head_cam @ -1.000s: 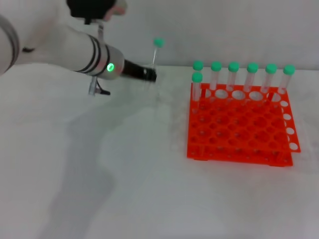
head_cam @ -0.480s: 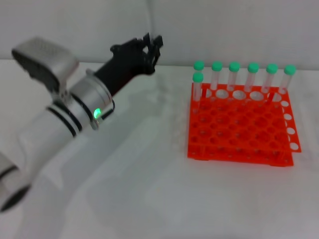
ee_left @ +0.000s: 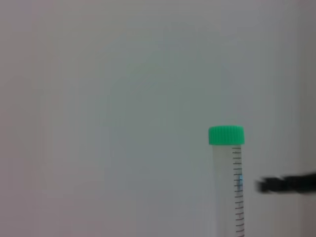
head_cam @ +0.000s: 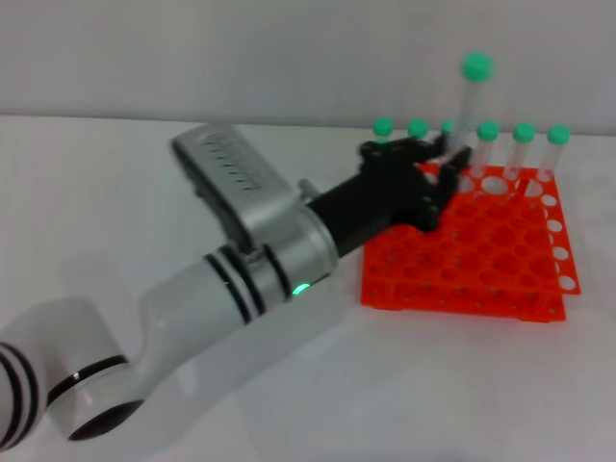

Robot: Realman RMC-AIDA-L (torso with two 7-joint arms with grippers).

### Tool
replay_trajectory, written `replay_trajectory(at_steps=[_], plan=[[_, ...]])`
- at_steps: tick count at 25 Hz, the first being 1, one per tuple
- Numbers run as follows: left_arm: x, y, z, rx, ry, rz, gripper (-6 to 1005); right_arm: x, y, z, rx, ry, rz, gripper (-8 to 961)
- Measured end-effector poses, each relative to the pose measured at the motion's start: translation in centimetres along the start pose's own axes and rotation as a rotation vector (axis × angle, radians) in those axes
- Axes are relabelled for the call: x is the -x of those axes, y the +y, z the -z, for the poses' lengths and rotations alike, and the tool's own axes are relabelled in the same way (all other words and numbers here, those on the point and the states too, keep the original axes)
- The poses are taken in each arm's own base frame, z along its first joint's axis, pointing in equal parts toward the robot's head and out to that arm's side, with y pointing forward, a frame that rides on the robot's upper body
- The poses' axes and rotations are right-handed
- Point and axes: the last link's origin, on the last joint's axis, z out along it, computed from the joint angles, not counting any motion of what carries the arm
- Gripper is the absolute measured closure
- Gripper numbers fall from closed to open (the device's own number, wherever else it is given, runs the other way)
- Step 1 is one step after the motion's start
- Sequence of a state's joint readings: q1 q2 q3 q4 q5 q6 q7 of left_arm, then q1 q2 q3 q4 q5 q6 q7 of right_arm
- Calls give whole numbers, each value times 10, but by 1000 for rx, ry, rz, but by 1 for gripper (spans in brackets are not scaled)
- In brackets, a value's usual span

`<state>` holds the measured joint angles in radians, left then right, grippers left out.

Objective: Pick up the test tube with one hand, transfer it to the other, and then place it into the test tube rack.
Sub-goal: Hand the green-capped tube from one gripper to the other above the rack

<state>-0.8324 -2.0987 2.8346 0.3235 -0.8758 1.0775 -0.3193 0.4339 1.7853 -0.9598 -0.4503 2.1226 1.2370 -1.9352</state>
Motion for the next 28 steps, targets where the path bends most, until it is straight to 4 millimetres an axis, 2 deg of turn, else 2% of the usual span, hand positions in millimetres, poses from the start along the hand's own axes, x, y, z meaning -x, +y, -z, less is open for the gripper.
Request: replay_trajectory(at_steps=[2, 6, 8, 14, 20, 28], plan=[[-1, 7, -10, 43, -28, -21, 803, 9, 18, -6, 151, 20, 40, 158], [-3, 11, -22, 76, -63, -47, 803, 11, 43, -18, 313, 56, 64, 216], [-4, 11, -24, 78, -62, -50, 802, 7, 54, -22, 370, 70, 58, 245], [-9, 12, -28, 86, -44, -48, 802, 4, 82, -30, 501, 37, 35, 239], [-11, 16, -33, 117, -47, -69, 802, -2, 95, -41, 511, 20, 14, 248], [-11, 21, -34, 138, -53, -74, 801, -1, 98, -47, 519, 9, 8, 260]])
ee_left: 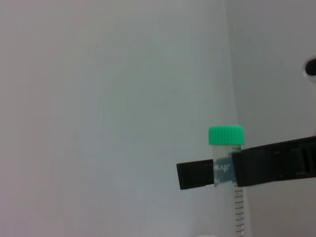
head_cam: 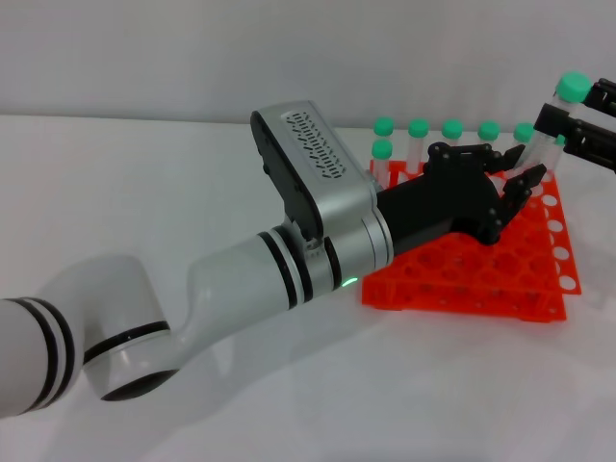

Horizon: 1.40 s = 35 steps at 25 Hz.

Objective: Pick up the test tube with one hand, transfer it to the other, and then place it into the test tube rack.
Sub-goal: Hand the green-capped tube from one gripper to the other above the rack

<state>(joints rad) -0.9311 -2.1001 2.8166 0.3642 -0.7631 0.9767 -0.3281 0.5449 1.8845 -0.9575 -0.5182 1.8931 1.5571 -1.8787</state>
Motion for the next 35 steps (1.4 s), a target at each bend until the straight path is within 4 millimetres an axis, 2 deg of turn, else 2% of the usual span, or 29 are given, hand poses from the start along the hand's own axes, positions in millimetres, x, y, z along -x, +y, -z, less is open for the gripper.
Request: replay_trajectory(at_steps=[2, 4, 15, 20, 31, 35], plan=[[0, 0, 0, 0, 0, 5, 801, 0, 0, 0, -2, -3, 0, 263], [1, 0, 1, -1, -1, 8, 801, 2, 0, 1, -2, -7, 4, 358], [1, 1, 1, 0, -3, 11, 800, 2, 4, 3, 21, -13, 26, 578], [1, 3, 0, 22, -11, -6, 800, 2, 4, 3, 20, -12, 25, 751], [3, 3, 2, 7, -7, -5, 799, 1, 4, 4, 20, -15, 19, 741], [5, 0, 8, -35, 9, -11, 666, 2, 3, 4, 14, -19, 22, 738]])
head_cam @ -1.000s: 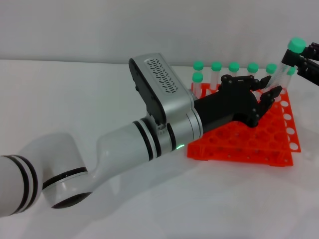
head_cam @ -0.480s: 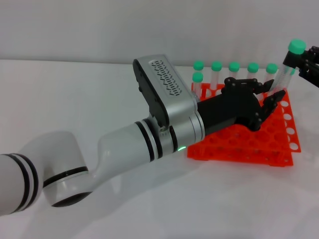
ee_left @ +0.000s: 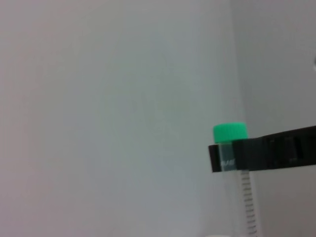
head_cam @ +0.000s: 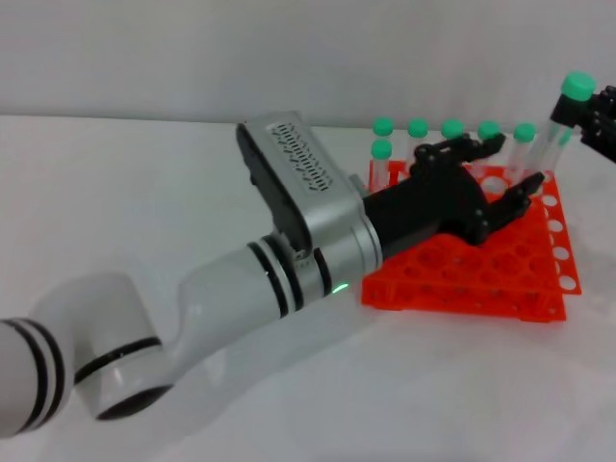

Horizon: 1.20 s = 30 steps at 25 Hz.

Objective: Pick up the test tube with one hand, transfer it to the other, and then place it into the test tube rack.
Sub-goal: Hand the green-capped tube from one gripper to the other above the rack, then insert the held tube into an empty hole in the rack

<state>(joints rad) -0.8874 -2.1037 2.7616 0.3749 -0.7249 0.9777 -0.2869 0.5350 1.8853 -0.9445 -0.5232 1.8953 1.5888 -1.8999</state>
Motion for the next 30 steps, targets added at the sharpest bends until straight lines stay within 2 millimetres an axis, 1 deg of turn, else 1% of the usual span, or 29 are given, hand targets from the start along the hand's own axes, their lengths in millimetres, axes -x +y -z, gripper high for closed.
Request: replay_trajectory(at_steps=[3, 6, 9, 12, 16, 18, 20, 22, 26, 28, 30], plan=[[3, -2, 9, -64, 18, -3, 554, 2, -3, 2, -25, -17, 6, 735], [11, -12, 28, -186, 35, 1, 435, 0, -6, 1, -73, -42, 21, 733], [20, -23, 58, -320, 58, 27, 306, -5, -9, -7, -133, -66, 53, 730], [30, -31, 96, -459, 97, 64, 172, -12, -12, -23, -178, -62, 76, 728], [45, -41, 149, -649, 105, 84, 127, -25, -18, -54, -230, -5, 67, 724], [52, -44, 173, -731, 103, 88, 105, -32, -19, -68, -226, 34, 68, 722], [56, -46, 195, -804, 108, 88, 105, -37, -18, -78, -221, 58, 86, 721], [60, -47, 212, -874, 109, 93, 105, -41, -17, -83, -218, 70, 106, 719], [65, -45, 234, -954, 108, 112, 106, -48, -12, -97, -190, 97, 121, 715], [66, -45, 239, -972, 108, 113, 106, -51, -9, -104, -177, 109, 108, 714], [66, -46, 239, -972, 106, 112, 106, -53, -8, -110, -169, 114, 101, 712]])
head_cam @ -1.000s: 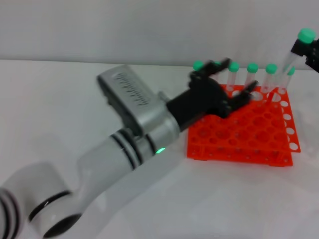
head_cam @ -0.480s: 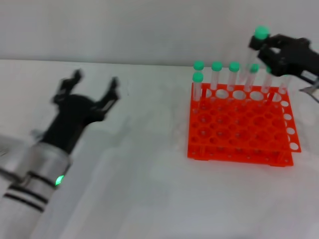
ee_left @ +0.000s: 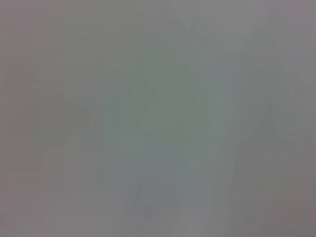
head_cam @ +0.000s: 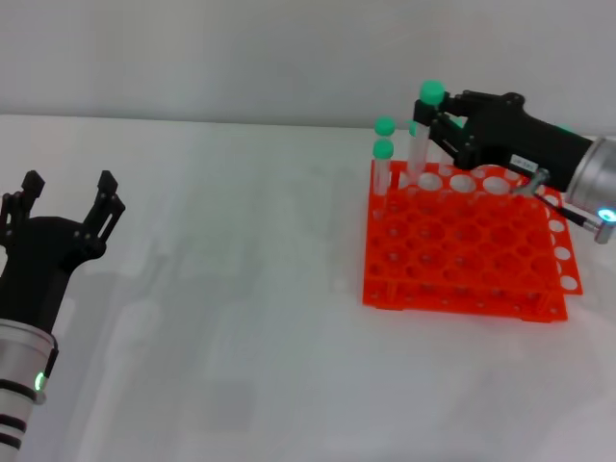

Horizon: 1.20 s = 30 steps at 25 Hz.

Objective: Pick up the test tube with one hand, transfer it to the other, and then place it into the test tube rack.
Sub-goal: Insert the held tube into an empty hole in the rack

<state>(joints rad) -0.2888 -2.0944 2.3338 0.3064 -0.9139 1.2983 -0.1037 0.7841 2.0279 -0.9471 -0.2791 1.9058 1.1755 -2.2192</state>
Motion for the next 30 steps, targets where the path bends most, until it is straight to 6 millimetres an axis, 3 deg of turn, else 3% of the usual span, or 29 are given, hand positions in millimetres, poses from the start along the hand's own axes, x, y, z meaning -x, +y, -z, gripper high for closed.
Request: replay_trajectory(at_steps=[10, 30], plan=[[-1, 6, -12, 26, -2, -2, 106, -7, 4, -26, -28, 58, 25, 703], [-2, 7, -21, 35, -8, -11, 105, -20, -1, -21, -98, 97, -5, 686]])
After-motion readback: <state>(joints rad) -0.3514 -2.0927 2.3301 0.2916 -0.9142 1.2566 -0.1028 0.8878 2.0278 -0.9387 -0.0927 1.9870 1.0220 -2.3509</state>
